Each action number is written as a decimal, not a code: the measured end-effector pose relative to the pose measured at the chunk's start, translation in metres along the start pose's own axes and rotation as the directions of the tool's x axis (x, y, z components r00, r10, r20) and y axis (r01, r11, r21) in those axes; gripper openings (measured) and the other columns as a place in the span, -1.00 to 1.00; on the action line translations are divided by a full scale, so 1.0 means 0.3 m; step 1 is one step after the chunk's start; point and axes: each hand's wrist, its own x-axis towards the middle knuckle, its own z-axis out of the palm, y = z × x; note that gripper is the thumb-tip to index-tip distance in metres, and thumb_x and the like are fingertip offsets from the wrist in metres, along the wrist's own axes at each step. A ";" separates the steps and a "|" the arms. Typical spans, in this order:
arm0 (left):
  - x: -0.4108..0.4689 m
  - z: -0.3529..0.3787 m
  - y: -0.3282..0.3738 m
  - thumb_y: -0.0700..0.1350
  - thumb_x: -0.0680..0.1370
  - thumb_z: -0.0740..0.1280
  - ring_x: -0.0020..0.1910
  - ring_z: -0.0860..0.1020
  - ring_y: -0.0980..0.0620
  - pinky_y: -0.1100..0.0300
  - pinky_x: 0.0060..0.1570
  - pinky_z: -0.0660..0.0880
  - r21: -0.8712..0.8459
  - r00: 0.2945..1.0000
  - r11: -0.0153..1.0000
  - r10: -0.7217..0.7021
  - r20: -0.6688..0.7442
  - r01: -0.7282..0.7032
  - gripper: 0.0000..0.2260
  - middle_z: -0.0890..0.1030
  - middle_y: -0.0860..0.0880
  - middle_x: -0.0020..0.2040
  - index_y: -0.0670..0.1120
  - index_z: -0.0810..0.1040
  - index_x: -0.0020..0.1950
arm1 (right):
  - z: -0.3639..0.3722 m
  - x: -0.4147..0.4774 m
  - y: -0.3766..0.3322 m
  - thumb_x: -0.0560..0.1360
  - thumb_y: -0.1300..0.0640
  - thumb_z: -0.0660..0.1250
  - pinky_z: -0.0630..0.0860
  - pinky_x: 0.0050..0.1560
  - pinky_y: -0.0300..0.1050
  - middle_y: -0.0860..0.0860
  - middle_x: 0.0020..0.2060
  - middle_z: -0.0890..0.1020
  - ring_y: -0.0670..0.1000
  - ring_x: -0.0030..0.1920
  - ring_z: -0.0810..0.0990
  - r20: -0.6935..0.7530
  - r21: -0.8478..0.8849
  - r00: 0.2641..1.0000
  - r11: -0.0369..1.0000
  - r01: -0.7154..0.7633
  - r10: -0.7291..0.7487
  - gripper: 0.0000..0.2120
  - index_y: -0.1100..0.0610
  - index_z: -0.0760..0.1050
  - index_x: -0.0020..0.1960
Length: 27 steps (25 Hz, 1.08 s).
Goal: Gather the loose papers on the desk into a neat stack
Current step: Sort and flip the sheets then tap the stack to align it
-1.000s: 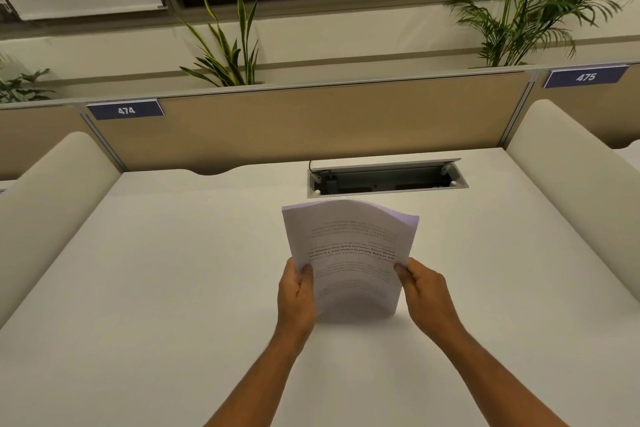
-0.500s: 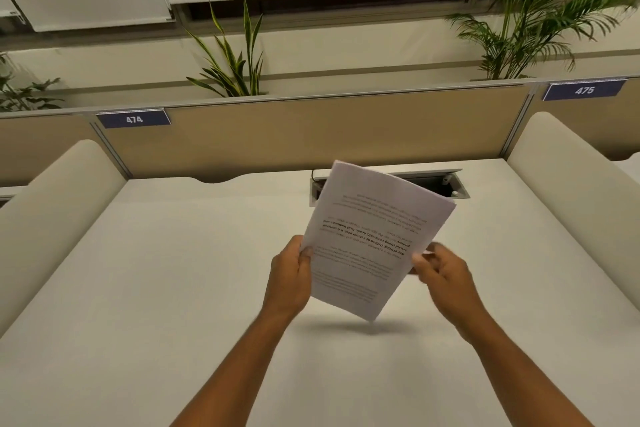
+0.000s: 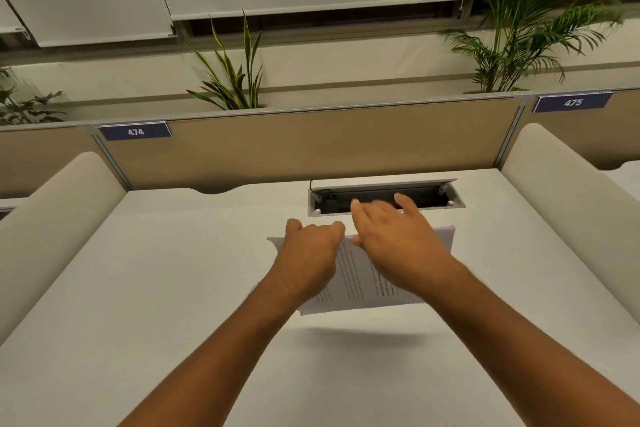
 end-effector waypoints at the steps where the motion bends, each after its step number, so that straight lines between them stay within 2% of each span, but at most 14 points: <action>1: 0.000 -0.005 0.004 0.07 0.52 0.46 0.16 0.61 -0.09 -0.07 0.42 0.37 0.001 1.000 1.000 0.005 0.014 -0.005 -0.72 0.74 -0.01 0.13 0.13 0.43 0.14 | 0.020 0.006 -0.009 0.53 -0.12 0.48 0.28 0.57 0.31 0.08 0.40 0.63 0.17 0.36 0.62 0.098 -0.037 0.995 0.999 -0.023 0.026 -0.24 0.08 0.26 0.61; 3: -0.003 -0.010 -0.010 0.04 0.52 0.46 0.26 0.59 -0.12 -0.11 0.46 0.32 0.003 1.000 1.000 0.021 -0.006 -0.021 -0.68 0.71 -0.02 0.20 0.10 0.49 0.23 | 0.049 0.009 -0.008 0.50 -0.14 0.48 0.54 0.32 0.22 0.01 0.13 0.73 0.06 -0.05 0.70 0.130 -0.022 0.989 0.998 -0.063 0.066 -0.45 -0.01 0.42 0.40; 5: -0.009 0.010 -0.055 -0.02 0.56 0.44 0.45 0.51 -0.18 -0.16 0.52 0.17 0.067 0.951 0.993 0.116 -0.287 -0.101 -0.68 0.62 -0.07 0.38 0.06 0.53 0.31 | 0.064 0.004 0.007 0.52 -0.16 0.43 0.63 -0.03 0.03 -0.07 -0.13 0.65 -0.02 -0.32 0.55 0.123 0.064 0.986 0.990 -0.125 0.116 -0.63 -0.08 0.43 0.23; 7: -0.027 0.038 -0.111 -0.03 0.60 0.38 0.63 0.34 -0.21 -0.17 0.53 0.10 0.006 0.740 0.996 0.070 -0.669 -0.089 -0.57 0.42 -0.17 0.60 -0.03 0.47 0.47 | 0.087 -0.011 0.041 0.60 -0.14 0.32 0.51 -0.22 -0.12 -0.15 -0.25 0.51 -0.08 -0.41 0.47 0.123 0.184 0.980 0.966 -0.180 0.159 -0.83 -0.14 0.36 0.09; 8: -0.041 0.060 -0.135 0.00 0.61 0.37 0.67 0.27 -0.18 -0.15 0.55 0.11 -0.176 0.624 0.981 -0.091 -0.776 -0.077 -0.49 0.32 -0.18 0.66 -0.06 0.39 0.55 | 0.105 -0.018 0.063 0.65 -0.13 0.25 0.50 -0.23 -0.15 -0.16 -0.21 0.52 -0.09 -0.38 0.50 0.115 0.255 0.978 0.946 -0.198 0.174 -0.89 -0.15 0.34 0.06; 9: -0.060 0.093 -0.149 0.01 0.62 0.37 0.69 0.22 -0.14 -0.13 0.57 0.14 -0.438 0.569 0.896 -0.327 -0.755 -0.066 -0.41 0.24 -0.15 0.70 -0.05 0.29 0.61 | 0.128 -0.027 0.087 0.69 -0.12 0.19 0.53 -0.20 -0.16 -0.14 -0.15 0.58 -0.08 -0.31 0.57 0.099 0.354 0.976 0.909 -0.218 0.195 -0.91 -0.14 0.36 0.06; 11: -0.083 0.166 -0.133 0.04 0.68 0.36 0.68 0.24 -0.08 -0.08 0.55 0.30 -0.903 0.649 0.430 -0.687 -0.327 0.000 -0.37 0.23 -0.06 0.72 0.04 0.15 0.68 | 0.174 -0.042 0.115 0.75 -0.12 0.09 0.59 -0.14 -0.16 -0.08 -0.03 0.68 -0.05 -0.16 0.67 0.075 0.628 0.961 0.736 -0.254 0.267 -0.76 -0.06 0.49 0.11; 12: -0.089 0.205 -0.120 0.04 0.71 0.34 0.63 0.35 -0.07 0.01 0.43 0.42 -0.981 0.725 0.188 -0.682 -0.094 0.051 -0.43 0.33 -0.03 0.67 0.08 0.19 0.67 | 0.195 -0.049 0.118 0.75 -0.10 0.08 0.58 -0.14 -0.18 -0.05 0.00 0.70 -0.05 -0.12 0.68 0.080 0.746 0.953 0.617 -0.252 0.292 -0.71 -0.02 0.54 0.14; 13: -0.090 0.239 -0.112 0.02 0.73 0.31 0.51 0.50 -0.05 0.12 0.27 0.55 -0.998 0.786 0.027 -0.618 0.033 0.064 -0.55 0.51 0.01 0.56 0.09 0.32 0.61 | 0.214 -0.057 0.114 0.76 -0.06 0.09 0.57 -0.14 -0.19 -0.03 0.02 0.72 -0.04 -0.09 0.69 0.087 0.828 0.949 0.508 -0.238 0.303 -0.71 0.00 0.56 0.16; 14: -0.089 0.268 -0.112 -0.01 0.74 0.29 0.36 0.63 -0.03 0.23 0.09 0.64 -0.998 0.825 -0.044 -0.561 0.068 0.053 -0.70 0.67 0.05 0.39 0.08 0.48 0.49 | 0.236 -0.064 0.106 0.77 -0.01 0.11 0.56 -0.15 -0.20 -0.02 0.02 0.72 -0.03 -0.07 0.70 0.093 0.877 0.947 0.426 -0.224 0.307 -0.73 0.01 0.57 0.17; 17: -0.084 0.286 -0.105 -0.05 0.77 0.23 0.07 0.74 0.00 0.29 -0.21 0.67 -0.999 0.845 0.000 -0.534 0.036 0.043 -0.81 0.77 0.11 0.04 0.11 0.64 0.20 | 0.314 -0.097 0.083 0.78 0.06 0.11 0.60 -0.17 -0.25 -0.02 0.03 0.73 0.03 -0.01 0.73 0.101 0.941 0.935 0.271 -0.200 0.340 -0.75 -0.01 0.57 0.21; 20: -0.079 0.278 -0.079 0.00 0.75 0.18 0.00 0.73 0.08 0.28 -0.24 0.67 -0.990 0.849 0.143 -0.523 -0.069 0.008 -0.78 0.74 0.14 -0.01 0.21 0.60 0.08 | 0.388 -0.126 0.067 0.78 0.08 0.11 0.69 -0.16 -0.25 -0.02 0.10 0.73 -0.06 0.04 0.74 0.086 0.973 0.913 0.163 -0.163 0.400 -0.75 -0.06 0.55 0.28; 23: -0.093 0.324 -0.083 0.01 0.73 0.18 -0.02 0.72 0.08 0.23 -0.19 0.69 -0.980 0.851 0.188 -0.502 -0.155 -0.067 -0.81 0.72 0.13 0.00 0.17 0.59 0.11 | 0.464 -0.156 0.034 0.78 0.09 0.13 0.69 -0.03 -0.27 -0.08 0.16 0.71 -0.19 0.10 0.71 0.098 0.986 0.895 0.082 -0.147 0.436 -0.74 -0.05 0.50 0.38; 27: -0.153 0.443 -0.074 -0.05 0.76 0.14 0.04 0.69 0.03 0.15 -0.10 0.69 -0.976 0.843 0.214 -0.517 -0.148 -0.041 -0.80 0.70 0.12 0.02 0.11 0.56 0.18 | 0.547 -0.222 -0.032 0.79 0.11 0.09 0.59 -0.11 -0.45 -0.42 0.01 0.68 -0.29 0.05 0.67 0.061 0.970 0.833 0.166 -0.180 0.550 -0.74 -0.23 0.45 0.18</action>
